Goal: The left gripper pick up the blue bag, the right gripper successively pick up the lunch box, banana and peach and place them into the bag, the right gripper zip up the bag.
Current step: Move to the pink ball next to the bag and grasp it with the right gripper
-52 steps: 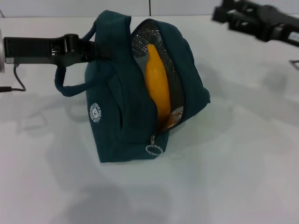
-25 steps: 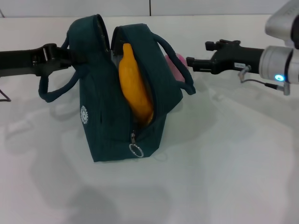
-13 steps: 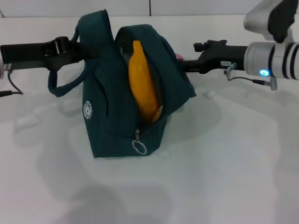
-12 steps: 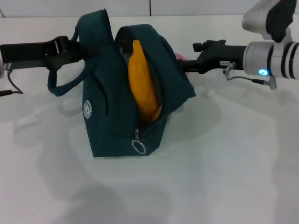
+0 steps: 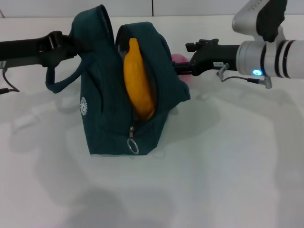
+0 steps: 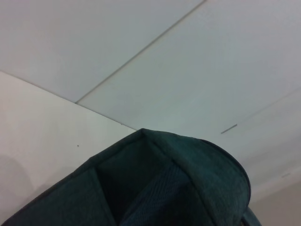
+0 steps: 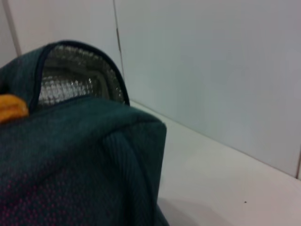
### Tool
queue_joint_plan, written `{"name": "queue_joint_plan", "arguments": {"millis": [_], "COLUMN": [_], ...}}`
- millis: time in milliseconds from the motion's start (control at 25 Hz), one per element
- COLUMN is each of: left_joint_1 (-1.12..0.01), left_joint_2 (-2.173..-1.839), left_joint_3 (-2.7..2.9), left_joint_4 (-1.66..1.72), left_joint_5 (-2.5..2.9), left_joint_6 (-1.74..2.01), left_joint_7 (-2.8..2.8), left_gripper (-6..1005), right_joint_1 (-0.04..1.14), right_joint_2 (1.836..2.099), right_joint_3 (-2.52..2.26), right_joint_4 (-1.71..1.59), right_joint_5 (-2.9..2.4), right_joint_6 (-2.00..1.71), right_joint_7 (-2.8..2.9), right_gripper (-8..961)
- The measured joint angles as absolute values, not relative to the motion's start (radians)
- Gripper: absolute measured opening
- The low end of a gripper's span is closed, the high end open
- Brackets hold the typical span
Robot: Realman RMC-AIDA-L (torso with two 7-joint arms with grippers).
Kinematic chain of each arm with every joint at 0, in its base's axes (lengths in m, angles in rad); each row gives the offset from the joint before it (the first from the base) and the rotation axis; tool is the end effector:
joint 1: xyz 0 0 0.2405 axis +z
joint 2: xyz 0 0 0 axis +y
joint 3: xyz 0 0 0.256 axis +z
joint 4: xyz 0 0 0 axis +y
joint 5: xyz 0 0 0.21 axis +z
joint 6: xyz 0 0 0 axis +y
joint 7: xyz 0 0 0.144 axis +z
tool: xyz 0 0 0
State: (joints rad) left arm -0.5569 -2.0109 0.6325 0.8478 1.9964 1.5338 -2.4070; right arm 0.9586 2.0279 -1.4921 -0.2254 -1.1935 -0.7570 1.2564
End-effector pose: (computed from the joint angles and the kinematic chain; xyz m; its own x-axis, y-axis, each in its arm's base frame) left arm -0.2538 0.3676 0.0708 0.1625 0.8118 0.5609 0.9330 -0.3114 0.1804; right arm 0.1726 0.4419 -0.0790 0.8857 -0.2719 -0.3763 -0.4228 -0.8073 -0.4116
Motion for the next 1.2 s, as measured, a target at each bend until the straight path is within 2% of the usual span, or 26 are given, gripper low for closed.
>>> {"name": "queue_joint_plan", "arguments": {"millis": [240,1200], "left_joint_1": [-0.549,-0.571], "left_joint_2": [-2.015,-2.027], "left_joint_3": [0.626,0.623], "left_joint_4": [0.839,0.838], "left_joint_5": [1.994,1.995], "left_joint_6": [1.529,1.525], "left_joint_7": [-2.41,-2.408], "left_gripper": [51,52], "right_joint_1": [0.964,0.954], "right_joint_2": [2.028,2.028], "right_joint_3": [-1.623,-1.655], "right_joint_4": [-0.232,-0.221], "right_joint_5": [-1.084,-1.066], "right_joint_6": [-0.712,-0.656], "right_joint_7": [1.249,1.247], "right_gripper": [817,811]}}
